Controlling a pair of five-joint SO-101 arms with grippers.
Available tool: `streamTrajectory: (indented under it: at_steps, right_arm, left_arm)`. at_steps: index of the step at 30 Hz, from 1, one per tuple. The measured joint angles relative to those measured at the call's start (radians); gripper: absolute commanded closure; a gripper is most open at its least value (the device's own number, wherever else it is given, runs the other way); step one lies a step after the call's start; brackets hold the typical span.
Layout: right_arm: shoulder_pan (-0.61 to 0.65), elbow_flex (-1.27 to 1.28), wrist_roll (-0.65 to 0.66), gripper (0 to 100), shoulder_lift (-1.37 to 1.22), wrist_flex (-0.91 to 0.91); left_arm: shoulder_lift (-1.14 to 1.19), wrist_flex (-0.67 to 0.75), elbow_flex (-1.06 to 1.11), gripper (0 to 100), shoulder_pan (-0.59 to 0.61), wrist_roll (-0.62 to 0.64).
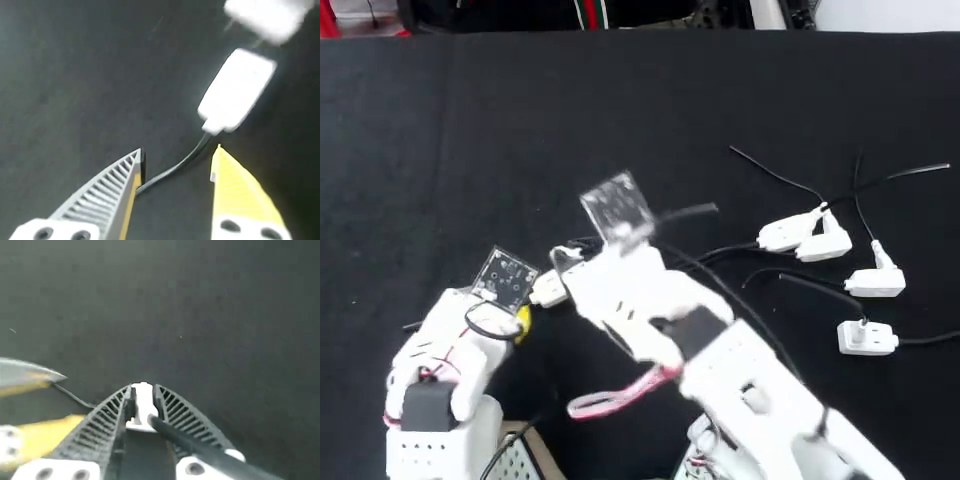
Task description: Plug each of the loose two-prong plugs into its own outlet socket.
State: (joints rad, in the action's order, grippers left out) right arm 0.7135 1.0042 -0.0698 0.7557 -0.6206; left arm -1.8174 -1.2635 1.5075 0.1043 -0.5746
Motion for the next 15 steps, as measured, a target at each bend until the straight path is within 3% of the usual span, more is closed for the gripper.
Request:
streamTrajectory:
  at_steps: [8,15]
  right_arm:
    - [0.014,-0.137,0.123,98.7,-0.310,-0.061]
    - [0.014,-0.160,0.132,98.7,-0.394,-0.061]
  left_arm:
    - [-0.005,-0.020,0.006,78,0.370,-0.083]
    - [-0.002,-0.020,0.121,78,0.465,-0.086]
